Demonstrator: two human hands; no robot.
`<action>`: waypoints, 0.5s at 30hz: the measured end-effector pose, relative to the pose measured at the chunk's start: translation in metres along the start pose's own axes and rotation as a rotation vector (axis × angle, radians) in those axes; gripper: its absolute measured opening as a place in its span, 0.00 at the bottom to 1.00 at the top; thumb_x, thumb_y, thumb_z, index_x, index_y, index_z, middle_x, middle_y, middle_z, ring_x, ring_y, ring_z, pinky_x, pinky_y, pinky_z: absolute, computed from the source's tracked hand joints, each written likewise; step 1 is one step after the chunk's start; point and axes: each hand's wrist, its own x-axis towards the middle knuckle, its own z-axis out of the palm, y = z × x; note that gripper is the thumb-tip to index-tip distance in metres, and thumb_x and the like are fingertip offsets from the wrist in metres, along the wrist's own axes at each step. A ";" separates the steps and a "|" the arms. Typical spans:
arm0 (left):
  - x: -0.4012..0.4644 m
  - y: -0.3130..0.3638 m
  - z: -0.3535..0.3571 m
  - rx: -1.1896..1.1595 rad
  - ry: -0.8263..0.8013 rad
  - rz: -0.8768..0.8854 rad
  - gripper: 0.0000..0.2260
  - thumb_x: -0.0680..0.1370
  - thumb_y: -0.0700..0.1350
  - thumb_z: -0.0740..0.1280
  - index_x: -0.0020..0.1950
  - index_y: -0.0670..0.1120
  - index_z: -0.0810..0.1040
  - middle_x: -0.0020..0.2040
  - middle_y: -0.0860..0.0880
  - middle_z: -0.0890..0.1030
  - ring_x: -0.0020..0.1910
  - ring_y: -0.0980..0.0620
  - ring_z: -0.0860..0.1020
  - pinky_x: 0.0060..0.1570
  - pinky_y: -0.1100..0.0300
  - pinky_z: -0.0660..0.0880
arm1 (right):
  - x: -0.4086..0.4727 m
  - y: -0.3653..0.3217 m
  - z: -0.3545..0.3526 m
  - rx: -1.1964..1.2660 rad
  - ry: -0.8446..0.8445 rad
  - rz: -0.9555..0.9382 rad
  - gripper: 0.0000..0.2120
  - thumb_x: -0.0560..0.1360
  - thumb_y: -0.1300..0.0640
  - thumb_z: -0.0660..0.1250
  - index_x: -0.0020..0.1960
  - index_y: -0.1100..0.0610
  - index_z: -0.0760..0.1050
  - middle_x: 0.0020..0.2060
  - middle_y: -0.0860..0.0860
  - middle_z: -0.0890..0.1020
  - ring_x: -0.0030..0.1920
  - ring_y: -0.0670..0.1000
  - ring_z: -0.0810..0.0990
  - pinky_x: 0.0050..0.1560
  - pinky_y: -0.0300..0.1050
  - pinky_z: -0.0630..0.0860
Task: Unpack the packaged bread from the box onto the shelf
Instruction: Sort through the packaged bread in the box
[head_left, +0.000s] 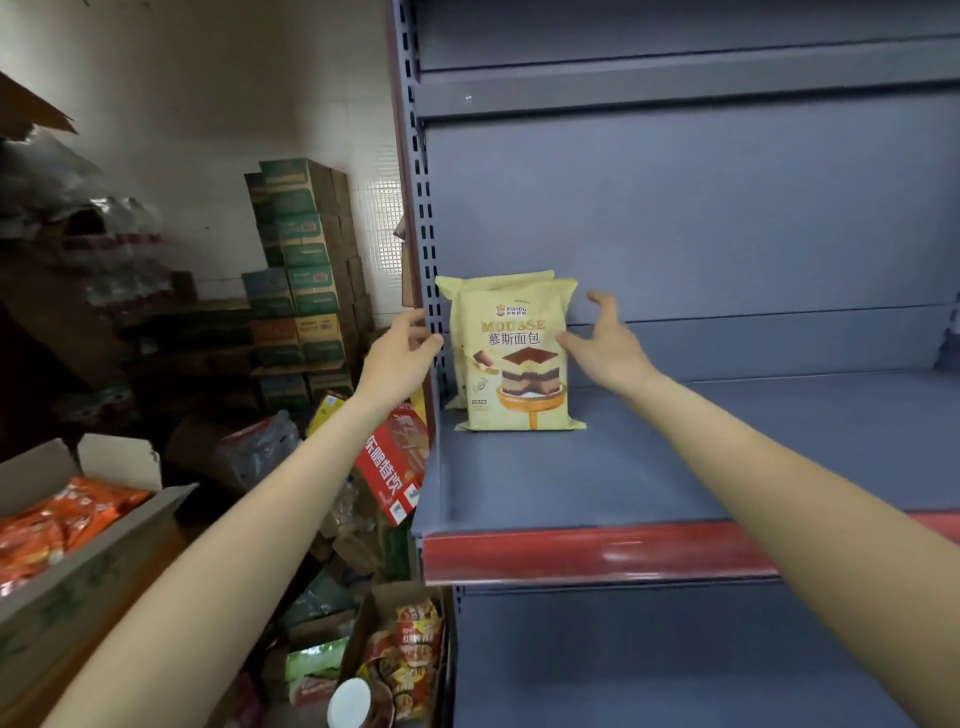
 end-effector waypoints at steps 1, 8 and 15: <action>-0.008 0.005 -0.005 0.033 0.015 0.039 0.19 0.80 0.48 0.61 0.71 0.48 0.67 0.64 0.49 0.76 0.61 0.53 0.74 0.62 0.54 0.70 | -0.010 -0.002 -0.004 -0.068 0.044 -0.066 0.29 0.77 0.51 0.63 0.74 0.50 0.53 0.66 0.58 0.69 0.66 0.57 0.68 0.64 0.51 0.67; -0.094 0.061 -0.026 0.235 0.130 0.571 0.09 0.79 0.49 0.62 0.57 0.53 0.78 0.46 0.60 0.81 0.44 0.61 0.76 0.46 0.59 0.75 | -0.111 -0.005 -0.031 -0.214 0.214 -0.474 0.13 0.77 0.52 0.61 0.61 0.51 0.73 0.57 0.49 0.76 0.59 0.52 0.74 0.58 0.52 0.72; -0.210 0.085 0.017 0.210 0.196 0.901 0.09 0.77 0.46 0.63 0.49 0.48 0.82 0.38 0.55 0.82 0.39 0.52 0.80 0.36 0.56 0.75 | -0.236 0.052 -0.047 -0.416 0.520 -0.640 0.09 0.77 0.56 0.62 0.51 0.56 0.79 0.36 0.48 0.81 0.38 0.51 0.80 0.36 0.48 0.76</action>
